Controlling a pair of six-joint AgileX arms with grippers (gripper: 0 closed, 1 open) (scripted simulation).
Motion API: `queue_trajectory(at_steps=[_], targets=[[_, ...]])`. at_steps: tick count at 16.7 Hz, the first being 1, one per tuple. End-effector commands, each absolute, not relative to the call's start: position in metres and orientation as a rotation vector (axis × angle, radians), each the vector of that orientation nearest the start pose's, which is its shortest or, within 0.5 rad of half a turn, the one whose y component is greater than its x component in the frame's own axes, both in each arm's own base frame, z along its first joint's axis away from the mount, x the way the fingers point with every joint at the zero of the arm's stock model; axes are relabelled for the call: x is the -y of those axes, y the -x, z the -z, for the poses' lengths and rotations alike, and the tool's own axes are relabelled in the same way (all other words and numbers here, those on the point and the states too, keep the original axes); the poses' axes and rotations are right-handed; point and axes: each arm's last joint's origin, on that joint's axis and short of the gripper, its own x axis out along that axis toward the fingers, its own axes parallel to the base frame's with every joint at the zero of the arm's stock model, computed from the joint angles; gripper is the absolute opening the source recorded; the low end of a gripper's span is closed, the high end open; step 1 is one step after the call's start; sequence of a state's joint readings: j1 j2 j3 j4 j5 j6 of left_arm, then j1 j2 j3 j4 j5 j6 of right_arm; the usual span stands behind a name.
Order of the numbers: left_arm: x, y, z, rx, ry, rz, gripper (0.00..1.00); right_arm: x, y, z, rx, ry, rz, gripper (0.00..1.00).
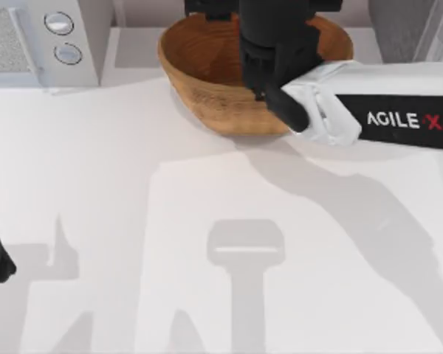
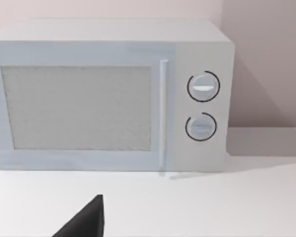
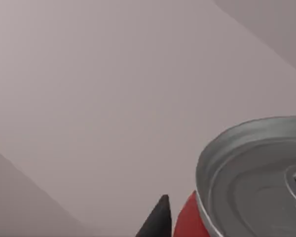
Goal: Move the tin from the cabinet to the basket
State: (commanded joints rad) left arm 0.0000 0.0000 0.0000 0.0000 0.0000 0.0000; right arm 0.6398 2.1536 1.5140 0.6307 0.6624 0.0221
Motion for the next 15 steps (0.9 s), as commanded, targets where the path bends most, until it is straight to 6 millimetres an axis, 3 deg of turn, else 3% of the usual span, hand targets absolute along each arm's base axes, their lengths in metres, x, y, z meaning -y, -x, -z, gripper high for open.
queue_trajectory(at_steps=[5,15], targets=[[0.0012,-0.1057,-0.1600,0.000,0.000,0.000,1.00,-0.2855,-0.4059,-0.2211,0.001,-0.006,-0.002,0.98],[0.0012,-0.1057,-0.1600,0.000,0.000,0.000,1.00,-0.2855,-0.4059,-0.2211,0.001,-0.006,-0.002,1.00]])
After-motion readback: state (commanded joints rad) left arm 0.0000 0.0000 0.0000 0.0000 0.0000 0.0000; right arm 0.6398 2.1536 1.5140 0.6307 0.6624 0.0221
